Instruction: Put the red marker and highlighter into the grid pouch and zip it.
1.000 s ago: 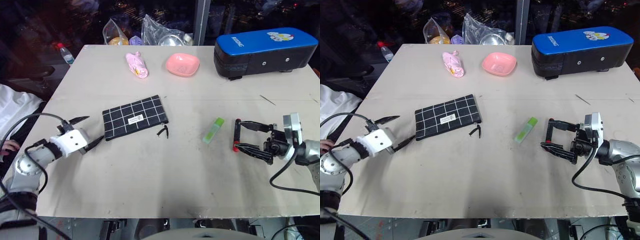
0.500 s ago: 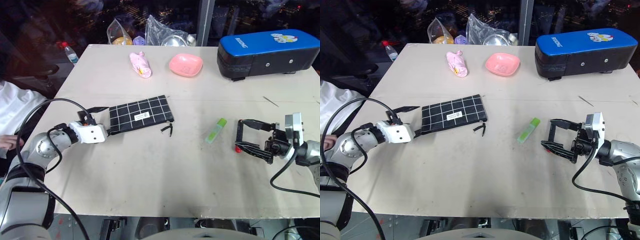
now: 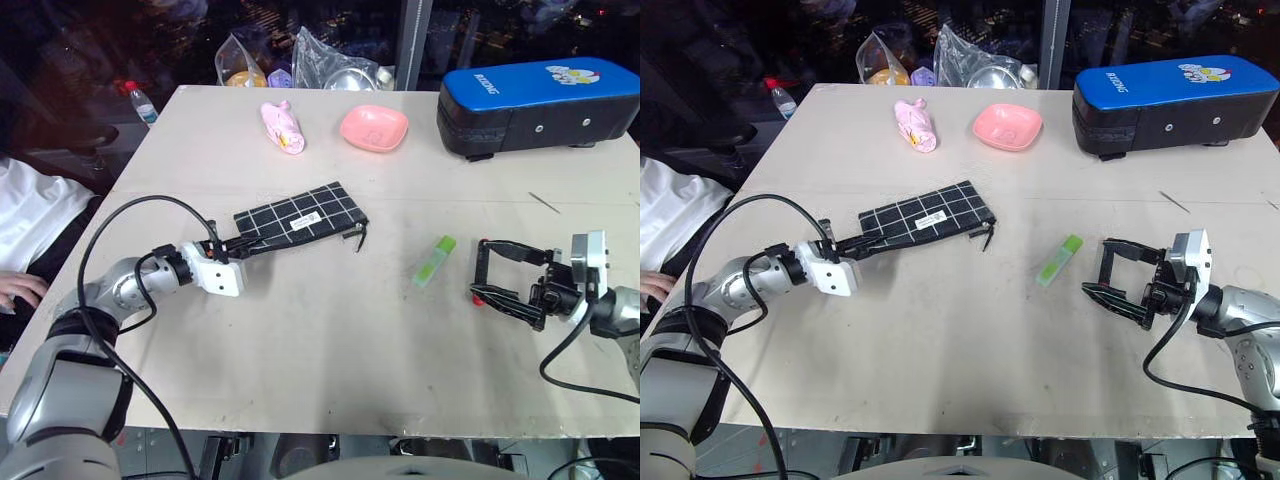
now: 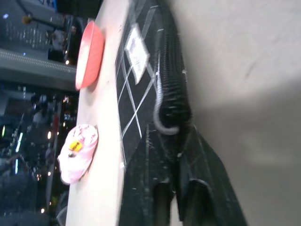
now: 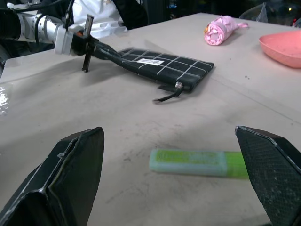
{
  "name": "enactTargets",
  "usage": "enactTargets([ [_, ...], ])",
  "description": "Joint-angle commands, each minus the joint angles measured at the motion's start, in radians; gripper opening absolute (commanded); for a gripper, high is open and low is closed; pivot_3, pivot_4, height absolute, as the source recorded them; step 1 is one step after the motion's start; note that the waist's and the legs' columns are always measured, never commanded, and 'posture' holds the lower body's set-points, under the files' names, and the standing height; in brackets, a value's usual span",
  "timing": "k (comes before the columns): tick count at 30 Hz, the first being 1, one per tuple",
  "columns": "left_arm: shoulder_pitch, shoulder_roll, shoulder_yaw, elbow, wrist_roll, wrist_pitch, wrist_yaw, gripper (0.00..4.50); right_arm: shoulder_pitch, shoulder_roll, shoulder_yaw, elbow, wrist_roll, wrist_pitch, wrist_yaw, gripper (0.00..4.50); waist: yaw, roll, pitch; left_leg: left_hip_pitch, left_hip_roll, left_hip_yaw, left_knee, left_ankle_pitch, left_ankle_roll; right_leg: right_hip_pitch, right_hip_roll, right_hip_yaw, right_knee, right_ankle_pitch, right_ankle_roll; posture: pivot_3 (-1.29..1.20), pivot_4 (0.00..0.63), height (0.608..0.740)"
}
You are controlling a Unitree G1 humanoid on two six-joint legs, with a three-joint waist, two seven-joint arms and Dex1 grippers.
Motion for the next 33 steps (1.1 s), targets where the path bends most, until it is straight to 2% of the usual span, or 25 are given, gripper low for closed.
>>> enactTargets([
  [1, 0.000, 0.000, -0.007, -0.035, 0.038, -0.032, 0.085, 0.05, 0.008, 0.003, -0.027, -0.042, 0.004, -0.014, -0.013, 4.50, 0.000, 0.000, 0.000, 0.000, 0.000, 0.000, 0.000, -0.001, 0.001, 0.000, 0.000, 0.000, 0.000, 0.000, 0.000, 0.00, 0.150, 0.740],
  [5, -0.002, -0.023, -0.005, -0.039, -0.040, -0.033, 0.057, 0.05, -0.004, 0.008, -0.015, -0.056, 0.005, -0.002, -0.034, 4.50, -0.002, 0.000, 0.000, 0.000, 0.000, 0.000, 0.001, 0.000, 0.000, 0.000, 0.000, 0.000, 0.000, 0.000, 0.000, 0.00, 0.150, 0.740],
  [9, 0.023, -0.079, 0.005, -0.103, -0.323, 0.067, -0.140, 0.05, -0.041, 0.030, 0.025, -0.103, -0.007, 0.034, -0.110, 4.50, -0.003, 0.000, 0.000, 0.000, 0.001, 0.000, 0.001, 0.000, -0.001, 0.000, 0.000, 0.000, 0.001, 0.000, 0.000, 0.00, 0.150, 0.740],
  [12, 0.107, -0.132, -0.001, -0.359, -0.617, 0.346, -0.365, 0.05, -0.136, 0.093, 0.134, -0.150, -0.110, 0.113, -0.297, 4.50, -0.008, 0.000, 0.000, -0.001, 0.002, 0.000, 0.002, 0.001, -0.001, -0.002, 0.001, 0.000, 0.002, 0.000, 0.000, 0.00, 0.150, 0.740],
  [15, 0.178, -0.149, 0.004, -0.555, -0.719, 0.529, -0.456, 0.05, -0.210, 0.163, 0.196, -0.173, -0.147, 0.179, -0.415, 4.50, -0.020, -0.001, 0.001, -0.002, 0.002, 0.002, 0.003, 0.001, -0.002, -0.005, 0.001, 0.003, 0.007, 0.000, 0.000, 0.00, 0.150, 0.740],
  [19, 0.243, -0.183, 0.043, -0.722, -0.745, 0.704, -0.453, 0.05, -0.288, 0.201, 0.259, -0.178, -0.153, 0.387, -0.542, 4.50, -0.025, -0.001, 0.001, -0.003, 0.002, 0.001, 0.005, 0.002, -0.003, -0.006, 0.002, 0.003, 0.010, -0.001, 0.002, 0.00, 0.150, 0.740],
  [22, 0.278, -0.215, 0.063, -0.814, -0.724, 0.793, -0.422, 0.05, -0.359, 0.266, 0.259, -0.136, -0.151, 0.528, -0.667, 4.50, -0.026, -0.001, 0.001, -0.003, 0.002, 0.001, 0.008, 0.002, -0.003, -0.006, 0.002, 0.003, 0.012, -0.001, 0.002, 0.00, 0.150, 0.740],
  [27, 0.336, -0.250, 0.085, -0.917, -0.662, 0.868, -0.386, 0.05, -0.444, 0.351, 0.223, -0.075, -0.148, 0.624, -0.770, 4.50, -0.024, -0.001, 0.001, -0.003, 0.002, 0.000, 0.009, 0.002, -0.003, -0.006, 0.002, 0.004, 0.014, -0.001, 0.002, 0.00, 0.150, 0.740],
  [31, 0.375, -0.266, 0.094, -0.940, -0.622, 0.880, -0.368, 0.05, -0.480, 0.371, 0.203, -0.050, -0.135, 0.653, -0.781, 4.50, -0.026, -0.001, 0.001, -0.003, 0.002, 0.001, 0.009, 0.002, -0.003, -0.006, 0.002, 0.004, 0.014, -0.001, 0.002, 0.00, 0.150, 0.740],
  [33, 0.389, -0.275, 0.098, -0.934, -0.599, 0.876, -0.356, 0.00, -0.490, 0.369, 0.203, -0.039, -0.141, 0.656, -0.779, 4.00, -0.026, -0.001, 0.001, -0.003, 0.002, 0.001, 0.009, 0.002, -0.003, -0.006, 0.002, 0.004, 0.014, -0.001, 0.002, 0.00, 0.150, 0.740],
])
